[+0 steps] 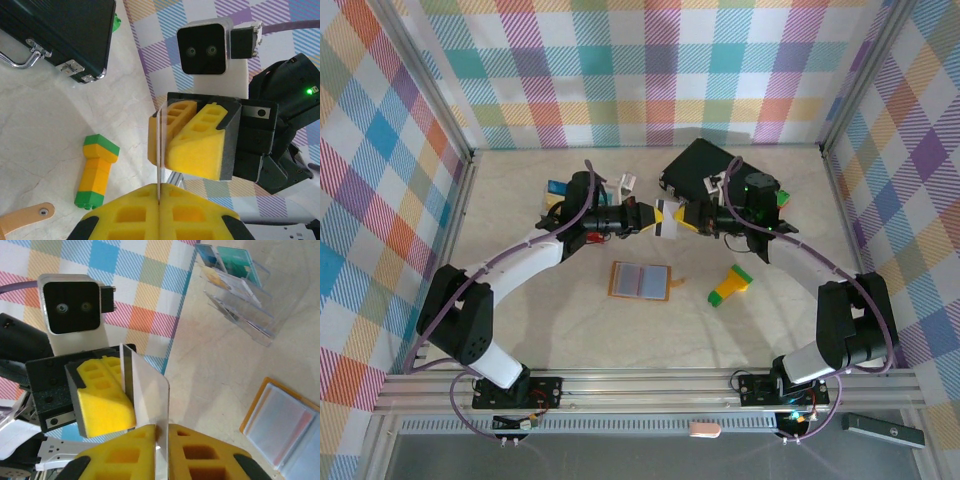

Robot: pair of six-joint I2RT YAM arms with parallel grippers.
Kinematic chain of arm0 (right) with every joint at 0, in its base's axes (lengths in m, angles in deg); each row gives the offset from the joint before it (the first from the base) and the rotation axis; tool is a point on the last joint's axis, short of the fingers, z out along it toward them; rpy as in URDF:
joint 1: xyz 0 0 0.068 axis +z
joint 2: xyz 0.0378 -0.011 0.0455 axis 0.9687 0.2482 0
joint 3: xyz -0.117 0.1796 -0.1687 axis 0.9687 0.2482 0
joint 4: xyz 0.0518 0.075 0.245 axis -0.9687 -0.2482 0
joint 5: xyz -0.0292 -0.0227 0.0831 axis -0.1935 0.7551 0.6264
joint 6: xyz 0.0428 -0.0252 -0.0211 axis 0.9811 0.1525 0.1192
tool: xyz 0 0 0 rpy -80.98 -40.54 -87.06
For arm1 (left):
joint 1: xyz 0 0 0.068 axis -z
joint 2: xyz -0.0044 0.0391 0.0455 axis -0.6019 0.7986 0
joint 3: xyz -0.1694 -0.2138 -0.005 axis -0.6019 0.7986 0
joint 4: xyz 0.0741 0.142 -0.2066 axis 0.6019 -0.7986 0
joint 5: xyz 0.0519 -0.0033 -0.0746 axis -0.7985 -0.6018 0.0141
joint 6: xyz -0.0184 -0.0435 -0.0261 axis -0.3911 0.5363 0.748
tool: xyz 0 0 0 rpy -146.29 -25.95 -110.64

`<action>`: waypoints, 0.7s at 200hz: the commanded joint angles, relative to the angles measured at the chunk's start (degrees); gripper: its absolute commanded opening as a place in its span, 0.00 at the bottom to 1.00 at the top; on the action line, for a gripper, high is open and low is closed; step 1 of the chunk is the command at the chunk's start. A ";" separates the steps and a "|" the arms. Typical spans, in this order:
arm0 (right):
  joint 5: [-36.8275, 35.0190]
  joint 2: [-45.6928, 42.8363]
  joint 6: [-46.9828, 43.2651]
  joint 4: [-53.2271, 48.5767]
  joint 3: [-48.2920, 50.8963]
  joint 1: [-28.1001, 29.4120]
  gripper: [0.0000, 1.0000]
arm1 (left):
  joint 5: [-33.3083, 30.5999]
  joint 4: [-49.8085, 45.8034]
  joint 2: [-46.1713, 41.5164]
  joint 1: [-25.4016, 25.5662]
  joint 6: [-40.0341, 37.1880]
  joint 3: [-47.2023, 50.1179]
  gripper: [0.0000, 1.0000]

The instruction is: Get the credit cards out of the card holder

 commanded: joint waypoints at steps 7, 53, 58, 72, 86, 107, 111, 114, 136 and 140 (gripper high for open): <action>-3.95 -2.84 -6.16 -7.95 -2.23 -0.13 0.26 | -2.64 -3.63 0.69 -0.53 -2.15 -1.25 0.00; -11.09 -5.08 -10.60 -18.76 -4.12 -0.52 0.58 | -11.33 -13.85 -0.64 -2.55 -5.71 -1.53 0.00; -12.31 -5.45 -11.17 -20.26 -4.40 -0.63 0.61 | -12.15 -14.89 -0.87 -2.74 -6.18 -1.44 0.00; -16.74 -6.30 -13.04 -25.44 -5.47 -0.91 0.69 | -14.94 -17.37 -1.91 -3.50 -7.44 -1.19 0.00; -22.35 -7.04 -14.82 -30.80 -6.77 -1.16 0.76 | -18.08 -20.55 -2.94 -4.27 -8.55 -1.31 0.00; -27.61 -8.52 -16.60 -34.94 -7.38 -1.61 0.82 | -23.33 -25.03 -4.68 -5.63 -9.83 -1.59 0.00; -28.05 -8.80 -16.88 -35.07 -7.30 -1.66 0.83 | -24.50 -25.89 -4.99 -5.88 -10.02 -1.74 0.00; -28.31 -9.12 -17.18 -35.27 -7.25 -1.63 0.84 | -25.38 -26.10 -5.19 -6.10 -10.15 -1.83 0.00; -30.82 -10.65 -18.79 -36.46 -6.95 -1.66 0.94 | -32.04 -32.36 -6.68 -7.35 -10.21 -2.57 0.00; -31.18 -10.89 -19.19 -36.65 -6.94 -1.69 0.95 | -33.28 -33.04 -6.96 -7.56 -10.23 -2.58 0.00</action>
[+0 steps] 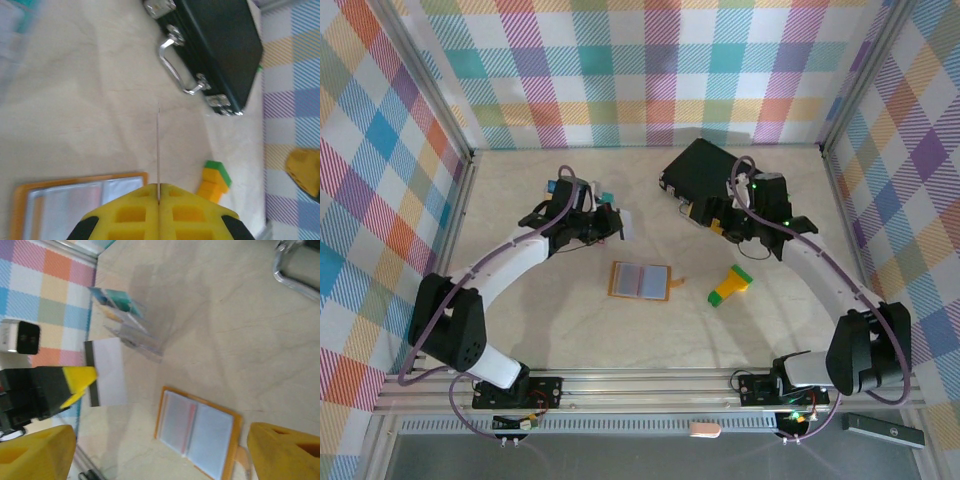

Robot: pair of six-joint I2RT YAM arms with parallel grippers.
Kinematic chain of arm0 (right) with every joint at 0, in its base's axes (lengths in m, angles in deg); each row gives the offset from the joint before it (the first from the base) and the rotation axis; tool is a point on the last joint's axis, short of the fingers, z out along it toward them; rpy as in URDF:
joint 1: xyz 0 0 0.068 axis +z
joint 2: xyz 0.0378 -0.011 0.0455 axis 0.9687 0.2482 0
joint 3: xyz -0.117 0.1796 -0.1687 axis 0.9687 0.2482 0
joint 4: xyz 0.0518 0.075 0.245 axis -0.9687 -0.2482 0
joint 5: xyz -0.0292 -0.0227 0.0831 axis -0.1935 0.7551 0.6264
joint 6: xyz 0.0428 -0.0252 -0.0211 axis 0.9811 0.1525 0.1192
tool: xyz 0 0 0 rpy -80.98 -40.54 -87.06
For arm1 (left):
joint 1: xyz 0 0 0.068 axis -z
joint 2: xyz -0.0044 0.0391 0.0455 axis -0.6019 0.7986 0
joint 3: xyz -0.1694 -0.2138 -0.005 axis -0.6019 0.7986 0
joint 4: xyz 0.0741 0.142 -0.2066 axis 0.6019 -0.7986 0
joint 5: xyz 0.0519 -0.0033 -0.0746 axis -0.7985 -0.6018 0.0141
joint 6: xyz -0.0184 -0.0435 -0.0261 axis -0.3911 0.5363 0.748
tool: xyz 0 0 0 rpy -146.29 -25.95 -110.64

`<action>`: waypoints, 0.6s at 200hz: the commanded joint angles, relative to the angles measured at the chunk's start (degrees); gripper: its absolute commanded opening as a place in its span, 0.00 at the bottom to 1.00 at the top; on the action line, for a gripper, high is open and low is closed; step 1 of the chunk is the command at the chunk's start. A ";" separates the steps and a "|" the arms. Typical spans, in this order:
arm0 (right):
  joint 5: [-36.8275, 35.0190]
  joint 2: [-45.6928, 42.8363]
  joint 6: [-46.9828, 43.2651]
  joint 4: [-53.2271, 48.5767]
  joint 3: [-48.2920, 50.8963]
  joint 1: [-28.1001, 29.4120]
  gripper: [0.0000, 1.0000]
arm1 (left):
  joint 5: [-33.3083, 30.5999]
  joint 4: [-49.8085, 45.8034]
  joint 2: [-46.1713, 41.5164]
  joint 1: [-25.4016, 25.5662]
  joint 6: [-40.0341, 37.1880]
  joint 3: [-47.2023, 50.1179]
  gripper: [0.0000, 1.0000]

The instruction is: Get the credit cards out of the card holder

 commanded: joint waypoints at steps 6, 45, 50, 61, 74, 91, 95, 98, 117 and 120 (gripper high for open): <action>-5.93 -2.63 -4.54 -5.20 -1.02 -0.33 0.97 | -11.24 -9.00 -3.66 -1.76 -1.80 -2.36 0.00; -7.56 -2.16 -8.31 -7.34 -1.37 -0.33 0.99 | -21.91 -14.55 -6.19 -2.88 0.61 -2.41 0.00; -7.44 -1.99 -8.83 -7.52 -1.47 -0.33 0.99 | -22.62 -15.14 -6.38 -3.06 1.20 -2.50 0.00; -7.14 -1.57 -9.79 -7.70 -1.56 -0.35 0.99 | -23.65 -16.25 -6.42 -3.48 2.01 -2.86 0.00; -6.42 -1.05 -10.55 -7.60 -1.63 -0.33 0.99 | -23.86 -17.64 -5.89 -3.80 2.46 -3.77 0.00; -5.35 -0.02 -11.19 -7.56 -1.97 -0.33 0.99 | -23.63 -19.74 -4.53 -3.99 3.10 -5.57 0.00; -4.95 0.29 -11.25 -7.40 -2.07 -0.33 0.99 | -23.59 -20.18 -4.15 -4.03 3.28 -5.96 0.00; -4.70 0.47 -11.34 -7.35 -2.08 -0.33 0.99 | -23.61 -20.61 -3.88 -4.01 3.39 -6.23 0.00; -3.58 1.79 -11.37 -6.56 -1.99 -0.33 0.99 | -24.43 -22.57 -1.72 -4.12 4.52 -8.12 0.00; -3.38 1.88 -11.49 -6.51 -1.99 -0.33 0.99 | -24.68 -22.87 -1.41 -4.12 4.70 -8.40 0.00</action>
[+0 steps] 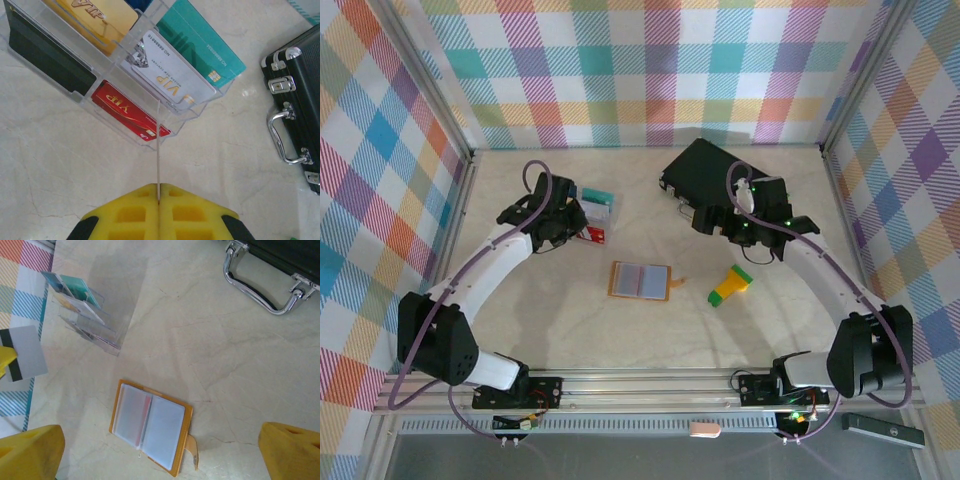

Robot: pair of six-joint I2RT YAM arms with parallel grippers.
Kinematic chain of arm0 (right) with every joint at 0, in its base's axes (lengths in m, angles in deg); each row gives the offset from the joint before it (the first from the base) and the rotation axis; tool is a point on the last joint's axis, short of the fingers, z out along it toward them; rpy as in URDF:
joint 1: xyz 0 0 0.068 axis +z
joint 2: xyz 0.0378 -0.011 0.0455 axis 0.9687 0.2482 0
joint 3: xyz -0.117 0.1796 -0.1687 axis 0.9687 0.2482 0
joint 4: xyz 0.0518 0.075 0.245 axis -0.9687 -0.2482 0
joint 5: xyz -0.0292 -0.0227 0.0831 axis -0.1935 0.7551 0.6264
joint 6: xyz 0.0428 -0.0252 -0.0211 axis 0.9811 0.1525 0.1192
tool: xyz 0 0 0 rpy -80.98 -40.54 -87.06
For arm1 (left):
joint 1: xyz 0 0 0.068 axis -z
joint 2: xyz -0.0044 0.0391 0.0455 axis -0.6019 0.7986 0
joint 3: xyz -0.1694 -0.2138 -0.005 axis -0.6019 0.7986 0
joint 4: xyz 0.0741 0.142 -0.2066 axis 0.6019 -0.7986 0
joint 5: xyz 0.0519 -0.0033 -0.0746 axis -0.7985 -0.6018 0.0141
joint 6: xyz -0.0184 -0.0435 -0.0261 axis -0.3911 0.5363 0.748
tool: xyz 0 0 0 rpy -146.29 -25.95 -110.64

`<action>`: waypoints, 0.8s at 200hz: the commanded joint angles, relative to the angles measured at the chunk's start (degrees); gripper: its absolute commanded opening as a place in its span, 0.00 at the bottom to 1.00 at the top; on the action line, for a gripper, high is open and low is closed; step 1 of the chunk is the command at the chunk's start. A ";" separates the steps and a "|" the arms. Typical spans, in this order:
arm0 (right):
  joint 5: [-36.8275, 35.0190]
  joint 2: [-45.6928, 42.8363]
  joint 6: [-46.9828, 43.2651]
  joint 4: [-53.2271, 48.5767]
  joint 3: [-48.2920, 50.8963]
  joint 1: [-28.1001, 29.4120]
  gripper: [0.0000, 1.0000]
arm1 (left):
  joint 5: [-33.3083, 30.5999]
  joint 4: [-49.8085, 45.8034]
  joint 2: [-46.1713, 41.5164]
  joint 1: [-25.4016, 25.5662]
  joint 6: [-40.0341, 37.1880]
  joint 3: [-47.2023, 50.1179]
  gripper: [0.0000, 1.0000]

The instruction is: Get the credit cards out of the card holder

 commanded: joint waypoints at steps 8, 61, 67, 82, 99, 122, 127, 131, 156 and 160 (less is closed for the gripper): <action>2.79 2.26 -2.11 0.18 -1.51 -0.31 0.99 | -3.31 -5.24 3.41 -0.61 2.81 -3.93 0.00; 4.18 2.46 -1.15 2.04 -0.02 -0.28 0.99 | -16.23 -15.25 12.01 -0.69 16.97 -13.60 0.00; 4.32 2.39 -1.08 2.16 0.12 -0.31 0.99 | -17.48 -16.41 12.83 -0.69 18.99 -14.80 0.00; 4.74 2.31 -0.83 2.30 0.30 -0.31 0.99 | -19.55 -18.23 14.59 -0.69 23.27 -16.72 0.00; 5.12 2.10 -0.48 2.61 0.64 -0.30 0.99 | -21.84 -20.53 15.93 -0.69 28.09 -18.29 0.00; 5.41 1.87 -0.13 3.01 1.28 -0.31 0.99 | -23.03 -22.19 16.87 -0.72 32.00 -19.17 0.00; 5.44 1.91 0.00 3.13 1.37 -0.31 0.99 | -22.76 -21.84 16.93 -0.70 32.20 -19.17 0.00; 5.62 1.95 0.07 3.26 1.39 -0.32 0.99 | -22.53 -21.54 16.96 -0.69 32.21 -19.20 0.00; 6.16 2.31 0.46 3.59 1.48 -0.27 0.99 | -17.67 -17.64 17.69 -0.46 31.73 -19.30 0.00; 6.25 2.35 0.56 3.66 1.44 -0.30 0.99 | -16.79 -16.85 17.89 -0.37 31.73 -19.21 0.00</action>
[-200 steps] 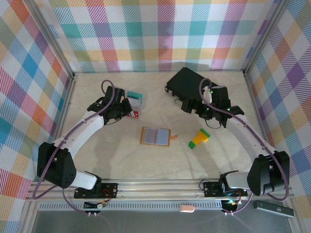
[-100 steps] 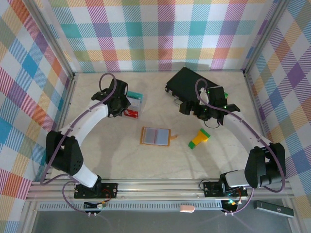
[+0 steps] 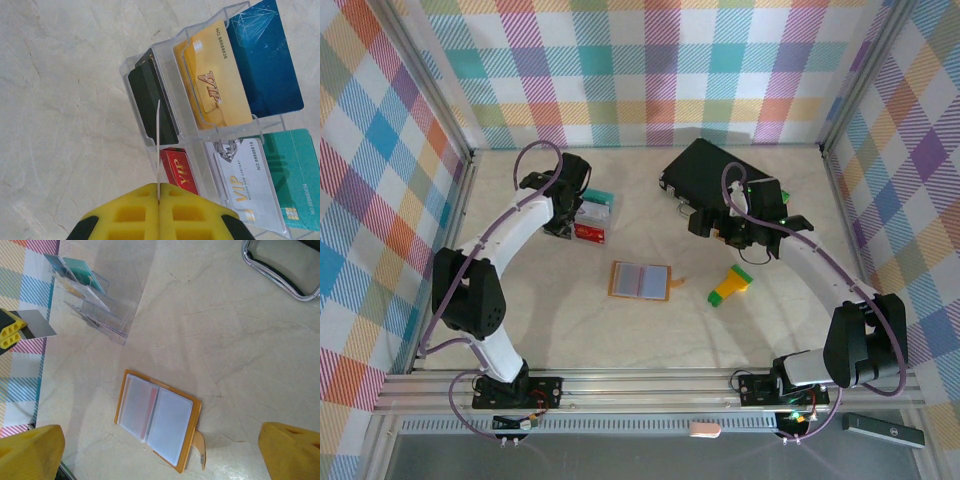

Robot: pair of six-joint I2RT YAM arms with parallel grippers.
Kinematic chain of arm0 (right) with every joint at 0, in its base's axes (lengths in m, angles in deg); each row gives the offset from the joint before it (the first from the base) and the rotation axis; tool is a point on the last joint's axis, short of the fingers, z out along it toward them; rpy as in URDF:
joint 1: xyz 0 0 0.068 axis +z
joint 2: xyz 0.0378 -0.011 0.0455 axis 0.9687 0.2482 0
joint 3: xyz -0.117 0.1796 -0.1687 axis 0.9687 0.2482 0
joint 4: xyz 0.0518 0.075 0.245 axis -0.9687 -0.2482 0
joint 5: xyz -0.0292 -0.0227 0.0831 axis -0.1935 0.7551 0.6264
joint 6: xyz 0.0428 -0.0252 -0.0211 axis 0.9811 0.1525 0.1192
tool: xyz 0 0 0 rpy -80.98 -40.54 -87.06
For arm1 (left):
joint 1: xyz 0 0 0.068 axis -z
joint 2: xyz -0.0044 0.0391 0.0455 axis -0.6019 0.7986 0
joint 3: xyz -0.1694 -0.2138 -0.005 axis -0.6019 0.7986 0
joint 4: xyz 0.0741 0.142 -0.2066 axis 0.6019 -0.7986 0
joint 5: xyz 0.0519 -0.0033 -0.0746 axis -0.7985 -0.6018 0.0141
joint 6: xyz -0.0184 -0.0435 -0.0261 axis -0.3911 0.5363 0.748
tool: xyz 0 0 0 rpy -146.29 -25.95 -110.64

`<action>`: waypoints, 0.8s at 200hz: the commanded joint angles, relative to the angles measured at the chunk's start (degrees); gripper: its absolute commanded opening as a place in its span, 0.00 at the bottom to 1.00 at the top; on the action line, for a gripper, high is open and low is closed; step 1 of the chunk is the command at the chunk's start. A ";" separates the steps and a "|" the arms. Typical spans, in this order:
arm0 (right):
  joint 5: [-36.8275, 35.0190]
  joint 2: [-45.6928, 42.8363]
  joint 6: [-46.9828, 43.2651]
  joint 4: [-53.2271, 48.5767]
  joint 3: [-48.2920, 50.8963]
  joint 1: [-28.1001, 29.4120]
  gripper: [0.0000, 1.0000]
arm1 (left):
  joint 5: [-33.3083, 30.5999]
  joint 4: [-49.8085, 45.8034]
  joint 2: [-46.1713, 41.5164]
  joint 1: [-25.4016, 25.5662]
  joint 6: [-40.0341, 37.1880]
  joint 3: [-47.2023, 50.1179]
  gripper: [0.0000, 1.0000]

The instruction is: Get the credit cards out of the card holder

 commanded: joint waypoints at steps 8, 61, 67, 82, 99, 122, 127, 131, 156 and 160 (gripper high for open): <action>2.12 -0.25 1.00 2.05 0.67 -0.30 0.99 | 4.51 3.04 1.61 -0.06 2.46 -1.49 0.00; 1.77 -0.67 1.72 2.60 1.32 -0.22 0.99 | 9.48 7.04 7.63 2.07 6.26 -6.83 0.00; 1.73 -0.73 1.85 2.68 1.52 -0.22 0.99 | 9.48 7.06 8.18 2.30 6.91 -7.25 0.00; 1.60 -1.03 1.96 2.76 2.05 -0.24 0.99 | 8.91 6.79 9.31 2.62 9.02 -7.73 0.00; 1.53 -1.17 1.96 2.75 2.58 -0.22 0.99 | 7.92 6.93 9.87 2.86 10.87 -7.79 0.00; 1.68 -1.22 1.94 2.81 2.96 -0.23 0.99 | 7.25 7.51 10.48 2.99 12.17 -8.06 0.00; 1.67 -1.22 1.95 2.94 2.96 -0.22 0.99 | 7.28 7.74 10.65 3.04 12.32 -8.23 0.00; 1.71 -1.14 1.93 2.93 3.04 -0.22 0.99 | 7.36 7.83 10.83 3.02 12.38 -8.41 0.00; 2.06 -0.60 2.02 3.22 2.96 -0.22 0.99 | 7.98 7.52 12.22 3.14 12.83 -10.06 0.00; 2.08 -0.56 2.03 3.30 2.96 -0.22 0.99 | 7.96 7.54 12.36 3.15 13.00 -10.17 0.00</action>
